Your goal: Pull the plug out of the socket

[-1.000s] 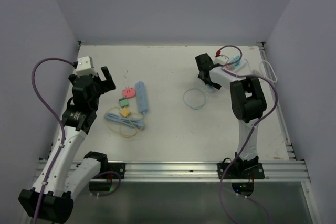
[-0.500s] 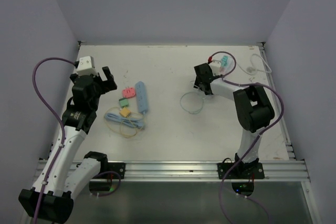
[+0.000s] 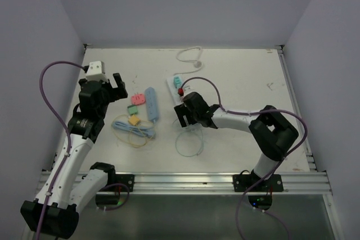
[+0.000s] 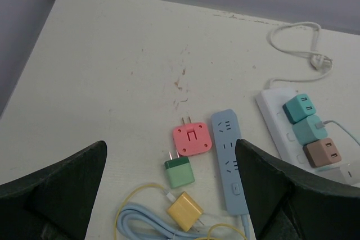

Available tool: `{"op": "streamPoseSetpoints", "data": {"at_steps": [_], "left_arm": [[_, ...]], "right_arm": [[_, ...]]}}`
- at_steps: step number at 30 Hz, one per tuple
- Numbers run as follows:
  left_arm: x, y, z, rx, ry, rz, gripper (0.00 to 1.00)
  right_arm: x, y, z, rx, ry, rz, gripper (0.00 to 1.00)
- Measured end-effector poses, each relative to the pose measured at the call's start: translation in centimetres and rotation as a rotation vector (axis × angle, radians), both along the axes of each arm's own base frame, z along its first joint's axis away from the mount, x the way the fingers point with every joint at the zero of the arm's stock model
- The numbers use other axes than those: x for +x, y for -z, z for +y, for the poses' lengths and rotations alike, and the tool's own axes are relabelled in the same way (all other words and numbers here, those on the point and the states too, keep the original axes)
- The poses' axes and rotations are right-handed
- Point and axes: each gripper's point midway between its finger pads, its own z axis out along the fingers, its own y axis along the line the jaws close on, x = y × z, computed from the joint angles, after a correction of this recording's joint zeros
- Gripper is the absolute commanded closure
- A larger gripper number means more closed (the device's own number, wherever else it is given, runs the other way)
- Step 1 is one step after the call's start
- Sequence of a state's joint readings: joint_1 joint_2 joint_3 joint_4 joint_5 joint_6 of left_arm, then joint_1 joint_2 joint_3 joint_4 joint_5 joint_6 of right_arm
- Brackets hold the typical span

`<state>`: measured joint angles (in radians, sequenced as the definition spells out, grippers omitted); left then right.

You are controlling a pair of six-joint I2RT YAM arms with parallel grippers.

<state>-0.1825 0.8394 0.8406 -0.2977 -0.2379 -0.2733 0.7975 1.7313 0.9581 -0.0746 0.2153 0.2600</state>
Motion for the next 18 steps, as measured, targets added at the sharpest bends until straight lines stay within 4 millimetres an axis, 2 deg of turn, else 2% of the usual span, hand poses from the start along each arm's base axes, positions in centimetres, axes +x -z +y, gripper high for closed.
{"op": "streamPoseSetpoints", "data": {"at_steps": [4,5,6,8,11,12,15,18], "left_arm": [[0.2,0.8,-0.2,0.005,0.010,0.024,0.00],[0.2,0.9,-0.2,0.005,0.012,0.027,0.00],[0.2,0.9,-0.3,0.005,0.015,0.028,0.00],[0.3,1.0,-0.4,0.004,0.019,0.031,0.00],[0.3,1.2,-0.5,0.002,0.025,0.035,0.00],[0.4,1.2,-0.5,0.003,0.025,0.038,0.00],[0.4,1.4,-0.5,0.004,0.026,0.043,0.00],[0.5,1.5,-0.5,0.004,0.026,0.047,0.00]], "right_arm": [[-2.8,-0.1,1.6,0.038,-0.102,0.027,0.62],[-3.3,-0.1,1.7,0.045,-0.118,0.037,0.57],[-3.8,-0.1,1.7,0.055,-0.130,0.046,0.47],[-4.4,-0.2,1.6,0.065,-0.145,0.063,0.34],[-5.3,-0.4,1.3,0.069,-0.158,0.089,0.25],[-5.6,-0.4,1.1,0.067,-0.160,0.099,0.18],[-6.5,-0.5,0.5,0.053,-0.162,0.135,0.09],[-7.2,-0.9,-0.1,0.041,-0.161,0.160,0.07]]}}
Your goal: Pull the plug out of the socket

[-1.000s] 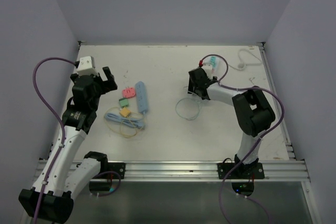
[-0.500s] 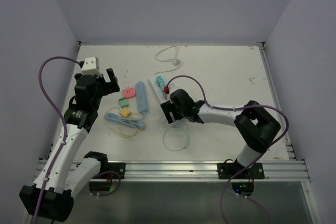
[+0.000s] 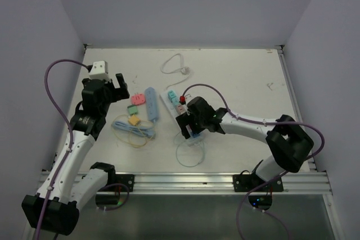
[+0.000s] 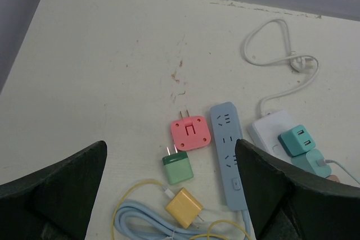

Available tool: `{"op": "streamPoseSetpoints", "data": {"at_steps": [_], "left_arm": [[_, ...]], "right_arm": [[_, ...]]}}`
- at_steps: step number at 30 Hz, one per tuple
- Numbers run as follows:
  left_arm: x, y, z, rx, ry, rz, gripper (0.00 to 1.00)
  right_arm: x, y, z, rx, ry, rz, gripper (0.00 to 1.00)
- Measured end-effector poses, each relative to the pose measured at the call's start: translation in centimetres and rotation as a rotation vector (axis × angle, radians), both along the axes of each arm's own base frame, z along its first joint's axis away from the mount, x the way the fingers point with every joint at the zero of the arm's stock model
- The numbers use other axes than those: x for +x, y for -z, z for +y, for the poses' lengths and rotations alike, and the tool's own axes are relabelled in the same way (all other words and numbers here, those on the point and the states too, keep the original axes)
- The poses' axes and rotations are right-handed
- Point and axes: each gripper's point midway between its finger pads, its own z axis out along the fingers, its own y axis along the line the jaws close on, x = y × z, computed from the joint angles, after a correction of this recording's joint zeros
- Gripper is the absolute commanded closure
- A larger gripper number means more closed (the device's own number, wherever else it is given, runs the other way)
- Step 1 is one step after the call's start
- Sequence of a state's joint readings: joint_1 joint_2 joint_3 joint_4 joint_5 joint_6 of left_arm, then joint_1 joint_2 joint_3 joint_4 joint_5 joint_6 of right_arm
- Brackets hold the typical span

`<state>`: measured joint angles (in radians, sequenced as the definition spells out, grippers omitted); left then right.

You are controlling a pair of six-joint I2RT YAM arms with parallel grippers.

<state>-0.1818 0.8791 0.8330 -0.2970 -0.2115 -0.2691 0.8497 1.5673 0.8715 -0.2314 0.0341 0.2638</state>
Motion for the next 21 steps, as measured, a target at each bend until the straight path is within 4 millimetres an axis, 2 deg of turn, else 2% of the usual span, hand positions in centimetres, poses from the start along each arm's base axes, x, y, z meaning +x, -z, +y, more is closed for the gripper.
{"op": "streamPoseSetpoints", "data": {"at_steps": [3,8,15,21], "left_arm": [[0.1,0.2,0.0,0.001,0.000,0.005,0.00],[0.2,0.4,-0.2,0.000,0.007,0.014,0.00],[0.4,1.0,-1.0,-0.023,0.040,0.034,0.00],[0.6,2.8,-3.6,-0.143,0.124,0.103,0.00]], "right_arm": [[0.4,-1.7,0.5,0.024,0.004,-0.017,0.04],[1.3,-4.6,1.5,0.081,0.007,-0.068,0.04],[2.4,-5.5,0.9,0.061,0.062,-0.113,0.09],[4.4,-7.7,0.8,0.049,0.124,-0.187,0.11]]}}
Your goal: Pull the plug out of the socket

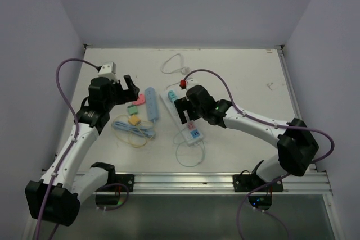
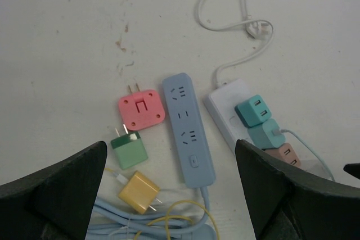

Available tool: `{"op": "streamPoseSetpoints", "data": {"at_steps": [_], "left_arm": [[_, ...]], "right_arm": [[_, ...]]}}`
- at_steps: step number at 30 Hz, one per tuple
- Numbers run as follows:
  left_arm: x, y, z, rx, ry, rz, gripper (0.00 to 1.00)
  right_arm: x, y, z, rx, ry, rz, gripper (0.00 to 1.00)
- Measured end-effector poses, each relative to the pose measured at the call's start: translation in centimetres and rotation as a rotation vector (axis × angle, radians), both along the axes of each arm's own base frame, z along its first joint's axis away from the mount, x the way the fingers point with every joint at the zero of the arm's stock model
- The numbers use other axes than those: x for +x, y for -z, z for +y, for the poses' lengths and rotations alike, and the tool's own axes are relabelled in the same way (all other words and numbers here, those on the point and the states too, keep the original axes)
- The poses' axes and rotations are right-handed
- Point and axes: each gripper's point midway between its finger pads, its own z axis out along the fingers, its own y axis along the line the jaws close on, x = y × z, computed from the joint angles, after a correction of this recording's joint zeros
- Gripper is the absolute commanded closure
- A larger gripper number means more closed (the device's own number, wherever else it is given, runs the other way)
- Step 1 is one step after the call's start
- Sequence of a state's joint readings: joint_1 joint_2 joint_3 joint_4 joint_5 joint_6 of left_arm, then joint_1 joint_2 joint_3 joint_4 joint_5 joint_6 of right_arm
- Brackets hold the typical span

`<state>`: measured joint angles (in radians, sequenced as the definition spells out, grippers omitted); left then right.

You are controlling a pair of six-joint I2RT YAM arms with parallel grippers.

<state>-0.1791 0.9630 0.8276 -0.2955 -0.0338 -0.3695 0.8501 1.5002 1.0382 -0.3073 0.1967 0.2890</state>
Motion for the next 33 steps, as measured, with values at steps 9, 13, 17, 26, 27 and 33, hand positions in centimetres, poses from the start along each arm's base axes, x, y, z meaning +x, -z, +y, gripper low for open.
{"op": "streamPoseSetpoints", "data": {"at_steps": [9,13,17,26,27,33], "left_arm": [[-2.7,5.7,-8.8,-0.145,0.196,0.208,0.01],[-4.1,8.4,-11.6,-0.173,0.249,0.287,0.02],[-5.0,10.2,-12.9,-0.195,0.261,0.331,0.03],[-6.1,12.1,-14.6,-0.254,0.268,0.367,0.04],[-6.1,12.3,-14.7,-0.262,0.267,0.368,0.04],[-6.3,12.6,-15.6,-0.338,0.267,0.370,0.02]], "right_arm": [[0.8,2.0,0.2,-0.045,0.027,0.023,0.17],[0.8,3.6,0.1,-0.076,0.033,0.051,0.26],[1.0,4.4,0.0,-0.095,0.047,0.054,0.38],[1.6,4.4,0.2,-0.080,0.060,0.047,0.79],[1.7,4.4,0.2,-0.075,0.064,0.046,0.84],[3.8,4.4,-0.2,0.093,0.140,0.088,1.00]]}}
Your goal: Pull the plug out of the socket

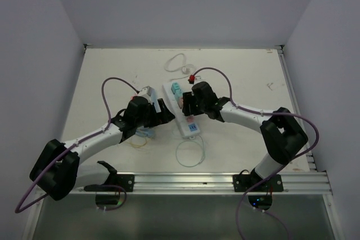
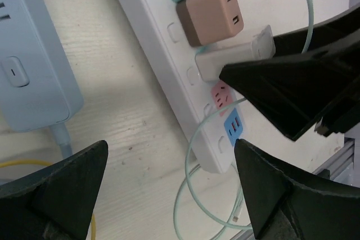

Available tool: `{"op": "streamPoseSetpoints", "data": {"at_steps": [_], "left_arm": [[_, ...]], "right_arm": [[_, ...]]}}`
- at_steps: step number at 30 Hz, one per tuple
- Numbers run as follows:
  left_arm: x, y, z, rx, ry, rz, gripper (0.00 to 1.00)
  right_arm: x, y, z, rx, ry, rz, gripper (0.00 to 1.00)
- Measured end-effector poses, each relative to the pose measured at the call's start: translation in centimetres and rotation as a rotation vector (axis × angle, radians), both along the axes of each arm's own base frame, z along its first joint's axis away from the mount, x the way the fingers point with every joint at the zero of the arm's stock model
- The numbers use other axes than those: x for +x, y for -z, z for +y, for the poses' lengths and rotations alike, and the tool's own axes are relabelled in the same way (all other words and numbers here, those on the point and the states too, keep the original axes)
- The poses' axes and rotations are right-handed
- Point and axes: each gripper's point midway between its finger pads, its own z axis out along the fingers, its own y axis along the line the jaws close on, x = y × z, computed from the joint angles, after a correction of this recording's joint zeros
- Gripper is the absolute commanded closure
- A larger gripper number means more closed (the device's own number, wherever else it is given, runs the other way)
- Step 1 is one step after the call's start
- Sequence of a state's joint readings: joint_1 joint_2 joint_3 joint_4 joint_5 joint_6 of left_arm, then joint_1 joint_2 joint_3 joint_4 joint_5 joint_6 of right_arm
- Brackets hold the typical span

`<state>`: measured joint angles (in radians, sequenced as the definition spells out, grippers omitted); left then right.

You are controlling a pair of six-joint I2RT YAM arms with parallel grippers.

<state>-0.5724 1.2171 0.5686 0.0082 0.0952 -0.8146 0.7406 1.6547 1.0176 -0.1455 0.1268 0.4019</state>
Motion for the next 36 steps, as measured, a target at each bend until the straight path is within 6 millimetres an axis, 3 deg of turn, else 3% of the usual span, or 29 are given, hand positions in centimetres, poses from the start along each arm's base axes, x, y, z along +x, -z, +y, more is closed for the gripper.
{"op": "streamPoseSetpoints", "data": {"at_steps": [6,17,27,30,36], "left_arm": [[0.3,0.4,-1.3,-0.056,0.007,0.023,0.02],[1.2,2.7,-3.4,-0.084,0.016,0.101,0.06],[3.7,1.5,-4.5,-0.117,-0.027,0.058,0.23],[4.2,1.7,-4.5,-0.107,-0.035,0.056,0.30],[4.0,3.3,-4.6,-0.083,-0.029,0.087,0.33]], "right_arm": [[1.9,0.0,-1.6,0.213,0.108,0.034,1.00],[1.9,0.2,-0.9,0.384,0.128,0.071,1.00],[1.5,0.3,-0.4,0.432,0.104,0.076,1.00],[1.5,0.3,-0.4,0.434,0.103,0.075,1.00],[1.6,0.4,-0.2,0.439,0.100,0.075,1.00]]}}
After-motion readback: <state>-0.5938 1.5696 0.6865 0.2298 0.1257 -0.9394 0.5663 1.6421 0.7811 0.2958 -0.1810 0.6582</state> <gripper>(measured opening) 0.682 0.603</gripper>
